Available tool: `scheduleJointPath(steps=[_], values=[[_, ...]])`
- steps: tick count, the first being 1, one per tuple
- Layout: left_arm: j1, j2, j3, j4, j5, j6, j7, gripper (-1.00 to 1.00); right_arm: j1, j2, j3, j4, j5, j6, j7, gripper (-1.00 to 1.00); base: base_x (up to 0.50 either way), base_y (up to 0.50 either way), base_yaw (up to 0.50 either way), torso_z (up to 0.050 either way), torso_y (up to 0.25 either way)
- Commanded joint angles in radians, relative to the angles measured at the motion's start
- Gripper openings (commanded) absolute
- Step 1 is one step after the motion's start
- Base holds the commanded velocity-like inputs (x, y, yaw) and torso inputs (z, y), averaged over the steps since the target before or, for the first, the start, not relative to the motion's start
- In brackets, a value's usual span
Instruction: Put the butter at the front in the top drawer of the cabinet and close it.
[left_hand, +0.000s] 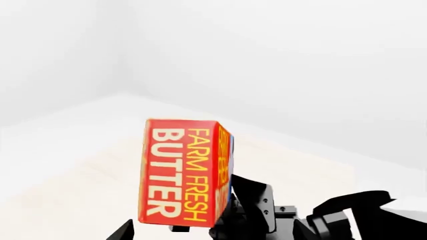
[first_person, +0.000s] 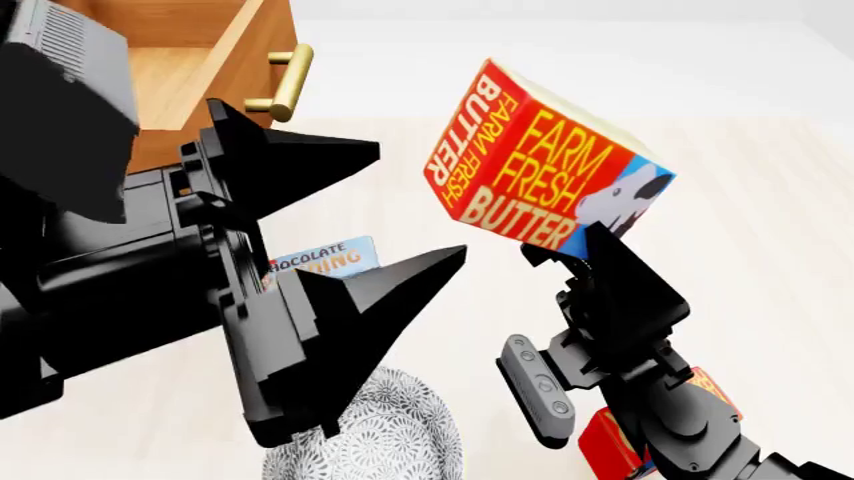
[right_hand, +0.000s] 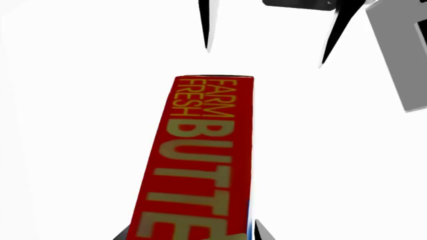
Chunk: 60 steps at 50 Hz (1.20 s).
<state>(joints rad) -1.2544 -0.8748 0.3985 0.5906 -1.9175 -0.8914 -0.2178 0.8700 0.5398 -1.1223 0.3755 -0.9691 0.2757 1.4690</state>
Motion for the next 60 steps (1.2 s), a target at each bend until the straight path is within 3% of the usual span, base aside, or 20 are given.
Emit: scheduleJointPath(steps=[1, 16, 60], values=[[-0.089, 0.016, 0.048, -0.088, -0.023, -0.053, 0.002, 1.0, -0.021, 0.007, 0.0, 0.008, -0.014, 0.014, -0.001, -1.0, 0.0, 0.0, 0.0, 0.0, -0.01], [-0.175, 0.06, 0.099, -0.182, 0.004, -0.095, -0.023, 1.0, -0.03, 0.005, 0.009, 0.017, -0.013, 0.007, 0.003, -1.0, 0.0, 0.0, 0.0, -0.001, -0.002], [-0.275, 0.133, 0.175, -0.215, -0.024, -0.139, -0.071, 1.0, -0.051, 0.01, 0.034, 0.008, -0.035, 0.003, -0.004, -1.0, 0.0, 0.0, 0.0, -0.001, -0.003]])
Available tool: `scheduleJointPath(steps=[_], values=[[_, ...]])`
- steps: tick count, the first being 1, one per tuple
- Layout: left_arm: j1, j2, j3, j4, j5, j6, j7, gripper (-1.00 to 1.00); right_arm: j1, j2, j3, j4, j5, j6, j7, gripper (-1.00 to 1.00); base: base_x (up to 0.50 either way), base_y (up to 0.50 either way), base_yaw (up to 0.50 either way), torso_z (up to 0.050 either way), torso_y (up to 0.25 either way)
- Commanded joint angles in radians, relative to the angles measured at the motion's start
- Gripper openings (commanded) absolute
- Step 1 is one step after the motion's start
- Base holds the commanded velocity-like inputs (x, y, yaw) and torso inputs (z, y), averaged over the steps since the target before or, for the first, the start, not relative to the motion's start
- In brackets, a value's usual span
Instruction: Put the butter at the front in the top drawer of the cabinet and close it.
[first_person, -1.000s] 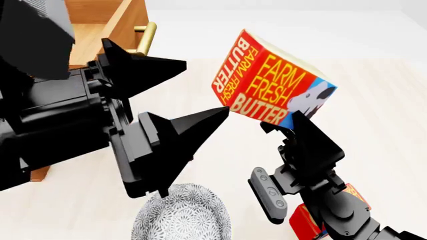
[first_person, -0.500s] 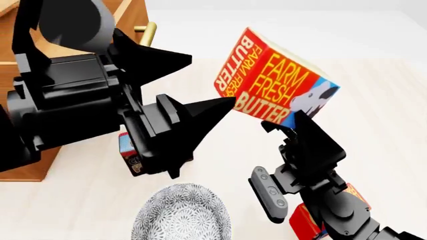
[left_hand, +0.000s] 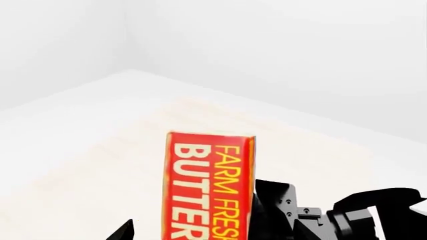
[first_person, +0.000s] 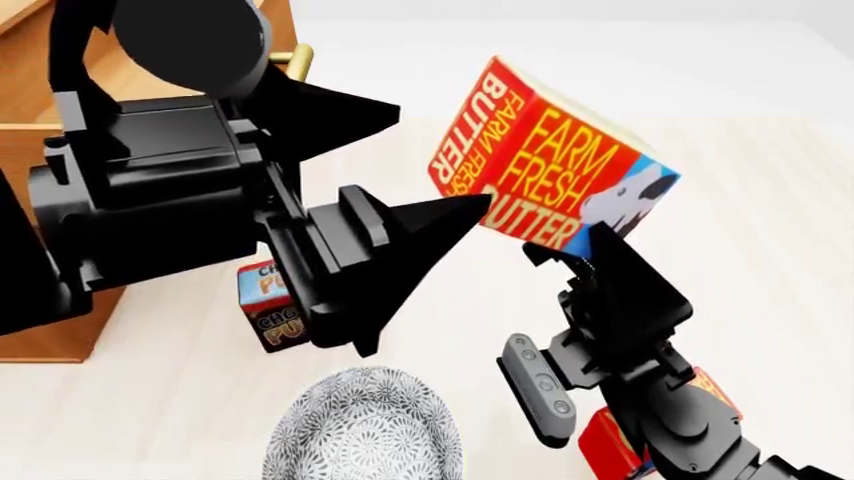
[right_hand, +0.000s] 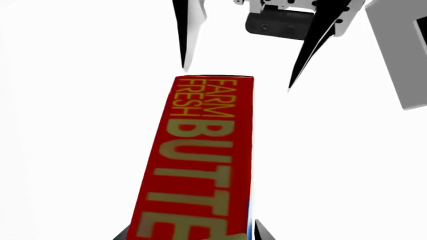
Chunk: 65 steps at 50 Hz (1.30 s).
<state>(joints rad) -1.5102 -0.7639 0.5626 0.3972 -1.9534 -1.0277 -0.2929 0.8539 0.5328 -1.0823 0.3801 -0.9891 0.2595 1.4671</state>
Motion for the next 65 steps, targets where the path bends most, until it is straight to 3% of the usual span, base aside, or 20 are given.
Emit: scheduleJointPath(steps=[1, 65], values=[[-0.021, 0.025, 0.013, -0.025, 0.015, -0.004, 0.007, 1.0, -0.036, 0.018, -0.006, 0.002, -0.016, 0.019, -0.003, -1.0, 0.0, 0.0, 0.0, -0.01, -0.011], [-0.022, 0.152, 0.095, -0.12, 0.122, -0.004, 0.089, 1.0, -0.07, 0.028, 0.026, -0.028, -0.044, 0.017, -0.007, -1.0, 0.0, 0.0, 0.0, -0.001, -0.002]])
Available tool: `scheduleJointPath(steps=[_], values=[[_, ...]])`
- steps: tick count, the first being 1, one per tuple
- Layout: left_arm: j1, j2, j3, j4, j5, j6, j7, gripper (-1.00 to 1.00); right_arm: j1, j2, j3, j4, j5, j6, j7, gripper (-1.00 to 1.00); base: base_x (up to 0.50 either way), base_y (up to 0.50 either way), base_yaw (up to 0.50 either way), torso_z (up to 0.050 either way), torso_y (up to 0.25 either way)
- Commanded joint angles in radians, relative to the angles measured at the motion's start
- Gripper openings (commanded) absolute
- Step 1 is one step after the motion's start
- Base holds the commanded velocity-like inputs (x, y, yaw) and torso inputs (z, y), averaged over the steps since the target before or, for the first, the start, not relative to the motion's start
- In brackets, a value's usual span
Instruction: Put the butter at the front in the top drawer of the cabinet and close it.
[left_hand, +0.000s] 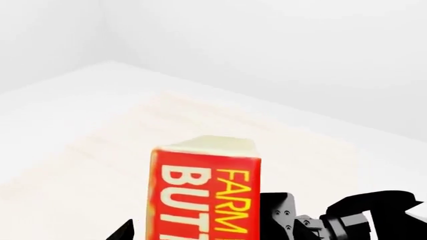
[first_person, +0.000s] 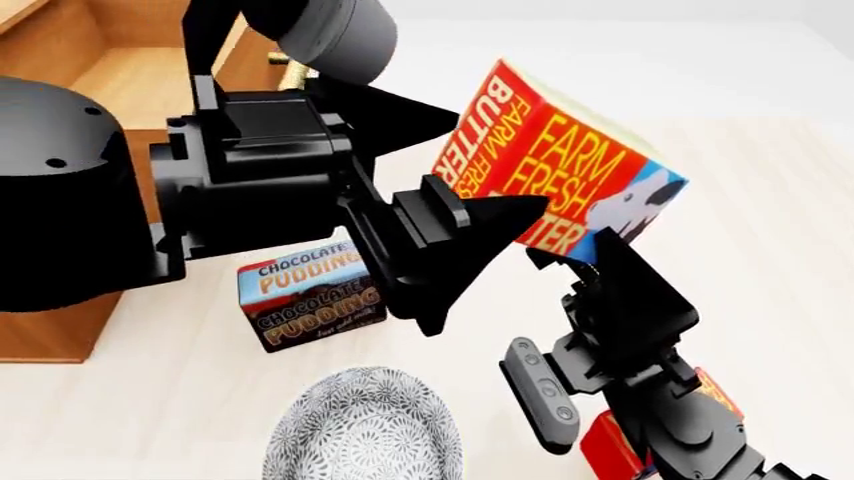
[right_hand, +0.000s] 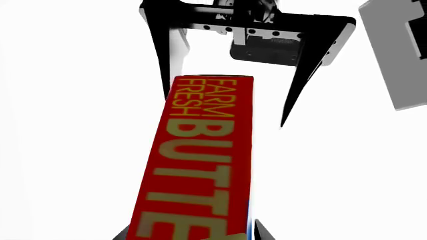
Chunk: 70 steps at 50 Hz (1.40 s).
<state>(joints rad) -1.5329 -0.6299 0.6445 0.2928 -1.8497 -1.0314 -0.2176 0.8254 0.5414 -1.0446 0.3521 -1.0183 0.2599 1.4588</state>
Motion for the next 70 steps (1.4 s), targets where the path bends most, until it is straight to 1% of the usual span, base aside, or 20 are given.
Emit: scheduleJointPath(steps=[1, 27, 47, 48, 57, 66, 70], values=[[0.001, 0.02, 0.014, -0.016, 0.021, 0.0, 0.015, 1.0, -0.042, 0.02, -0.011, -0.002, -0.015, 0.016, 0.002, -1.0, 0.0, 0.0, -0.01, 0.0, 0.0], [-0.008, 0.063, 0.043, -0.066, 0.073, 0.002, 0.056, 1.0, -0.05, 0.013, -0.001, 0.013, -0.017, 0.002, 0.01, -1.0, 0.0, 0.0, 0.0, -0.001, -0.002], [-0.013, 0.066, 0.049, -0.068, 0.072, 0.008, 0.035, 1.0, -0.061, 0.01, 0.007, 0.01, -0.023, -0.001, 0.007, -1.0, 0.0, 0.0, 0.0, -0.002, -0.004], [-0.012, 0.065, 0.049, -0.066, 0.077, 0.01, 0.033, -1.0, -0.061, 0.01, 0.008, 0.01, -0.022, -0.002, 0.008, -1.0, 0.0, 0.0, 0.0, 0.0, 0.0], [-0.015, 0.056, 0.046, -0.046, 0.085, 0.015, 0.023, -1.0, -0.063, 0.003, 0.011, 0.024, -0.022, -0.008, 0.013, -1.0, 0.0, 0.0, 0.0, -0.002, -0.003], [-0.01, 0.051, 0.038, -0.079, 0.077, 0.034, 0.0, -1.0, -0.058, -0.004, 0.012, 0.035, -0.027, -0.015, 0.013, -1.0, 0.0, 0.0, 0.0, -0.001, -0.003], [-0.003, 0.05, 0.025, -0.089, 0.066, 0.058, -0.032, -1.0, -0.06, -0.005, 0.014, 0.035, -0.029, -0.014, 0.013, -1.0, 0.0, 0.0, 0.0, -0.003, -0.006]])
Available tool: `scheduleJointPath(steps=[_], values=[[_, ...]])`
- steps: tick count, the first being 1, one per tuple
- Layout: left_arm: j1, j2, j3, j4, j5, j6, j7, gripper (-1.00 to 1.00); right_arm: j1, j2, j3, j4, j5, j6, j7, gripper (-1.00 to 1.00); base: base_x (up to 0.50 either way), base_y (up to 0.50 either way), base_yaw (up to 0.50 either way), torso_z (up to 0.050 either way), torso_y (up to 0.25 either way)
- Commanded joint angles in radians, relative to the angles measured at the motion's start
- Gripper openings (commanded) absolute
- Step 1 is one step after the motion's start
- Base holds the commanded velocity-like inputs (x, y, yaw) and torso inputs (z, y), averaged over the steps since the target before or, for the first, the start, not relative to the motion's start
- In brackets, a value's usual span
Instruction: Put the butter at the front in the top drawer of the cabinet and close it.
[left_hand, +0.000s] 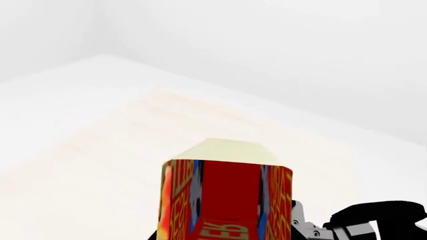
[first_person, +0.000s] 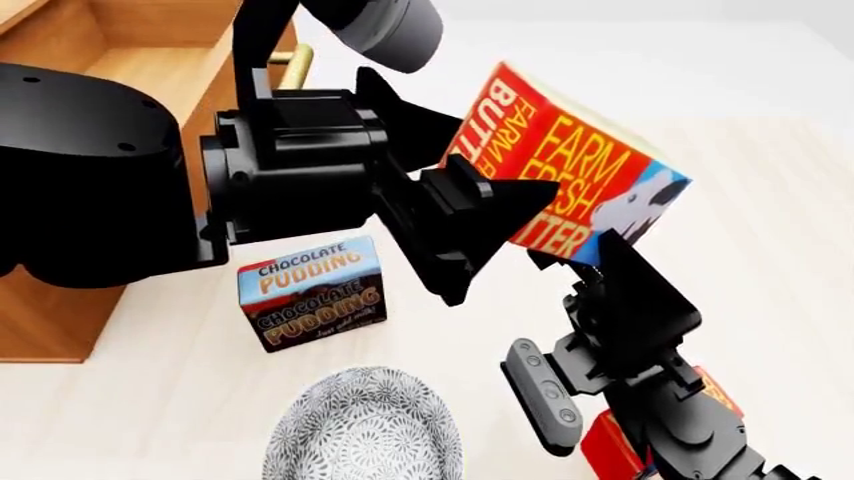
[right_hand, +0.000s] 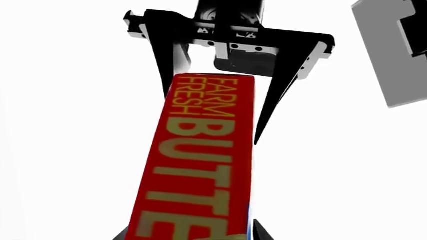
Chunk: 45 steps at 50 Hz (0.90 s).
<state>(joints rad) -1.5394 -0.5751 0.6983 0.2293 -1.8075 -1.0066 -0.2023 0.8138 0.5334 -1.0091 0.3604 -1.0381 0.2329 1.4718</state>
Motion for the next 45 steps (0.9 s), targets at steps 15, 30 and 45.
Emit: scheduleJointPath(steps=[15, 30, 45], values=[[0.035, -0.009, -0.062, -0.051, 0.019, 0.101, -0.101, -1.0, -0.056, 0.005, 0.013, 0.02, 0.05, -0.023, 0.001, 1.0, 0.0, 0.0, 0.0, -0.001, -0.003], [0.019, -0.011, -0.073, -0.054, -0.003, 0.106, -0.103, -1.0, -0.056, 0.005, 0.029, 0.022, 0.067, -0.036, -0.011, 1.0, 0.0, 0.0, 0.0, -0.001, -0.001], [-0.016, -0.071, -0.218, 0.037, -0.121, 0.2, -0.146, -1.0, -0.057, -0.006, 0.031, 0.035, 0.069, -0.046, -0.022, 1.0, 0.0, 0.0, 0.0, -0.001, -0.001]])
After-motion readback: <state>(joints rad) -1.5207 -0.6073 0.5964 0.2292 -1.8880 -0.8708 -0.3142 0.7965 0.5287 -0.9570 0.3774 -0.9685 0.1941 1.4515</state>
